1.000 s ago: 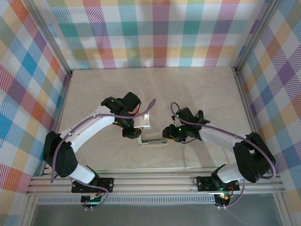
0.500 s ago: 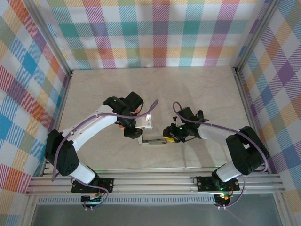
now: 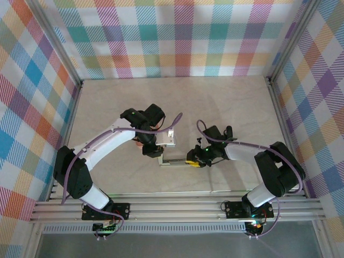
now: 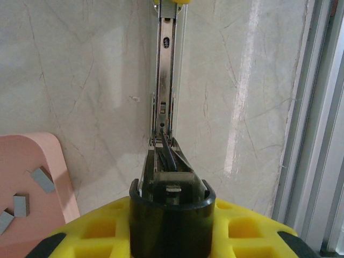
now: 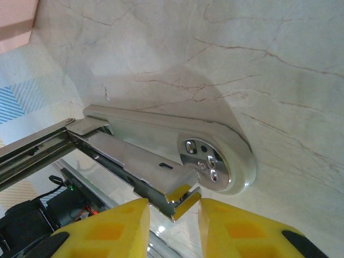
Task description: Load the staples into the stapler
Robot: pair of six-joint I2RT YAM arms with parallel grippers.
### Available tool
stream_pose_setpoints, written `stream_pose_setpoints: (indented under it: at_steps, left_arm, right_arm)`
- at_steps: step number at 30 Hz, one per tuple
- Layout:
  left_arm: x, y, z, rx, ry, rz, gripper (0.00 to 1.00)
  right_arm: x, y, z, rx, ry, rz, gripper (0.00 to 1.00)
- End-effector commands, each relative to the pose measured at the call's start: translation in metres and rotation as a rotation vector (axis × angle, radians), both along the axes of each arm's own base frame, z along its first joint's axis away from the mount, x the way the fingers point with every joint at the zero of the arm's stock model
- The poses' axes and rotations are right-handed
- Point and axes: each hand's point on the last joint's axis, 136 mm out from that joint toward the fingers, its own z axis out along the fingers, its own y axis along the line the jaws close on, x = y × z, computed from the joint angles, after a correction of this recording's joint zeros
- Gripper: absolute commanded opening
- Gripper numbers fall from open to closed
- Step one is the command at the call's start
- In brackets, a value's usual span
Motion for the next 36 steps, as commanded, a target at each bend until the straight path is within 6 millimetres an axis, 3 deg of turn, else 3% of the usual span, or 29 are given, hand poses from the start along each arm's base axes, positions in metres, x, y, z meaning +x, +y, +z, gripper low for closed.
stream_pose_setpoints:
  at_steps: [1, 8, 12, 27, 36]
  left_arm:
    - [0.0, -0.002, -0.007, 0.026, 0.0, -0.035, 0.21]
    - [-0.003, -0.009, -0.005, -0.009, 0.017, -0.056, 0.21]
    - [-0.003, -0.007, -0.007, 0.005, 0.017, -0.056, 0.21]
    - [-0.004, -0.008, -0.008, 0.013, 0.015, -0.066, 0.22]
    - [-0.007, -0.008, -0.008, 0.01, 0.02, -0.074, 0.22]
  right_arm:
    - [0.0, 0.004, 0.0, 0.027, -0.012, 0.027, 0.28]
    - [0.0, 0.001, -0.006, 0.004, -0.013, 0.029, 0.24]
    - [0.004, 0.0, 0.006, 0.004, -0.065, 0.026, 0.38]
    - [0.001, -0.003, 0.001, -0.017, -0.046, 0.041, 0.29]
    - [0.006, -0.003, 0.006, -0.012, -0.063, 0.046, 0.33]
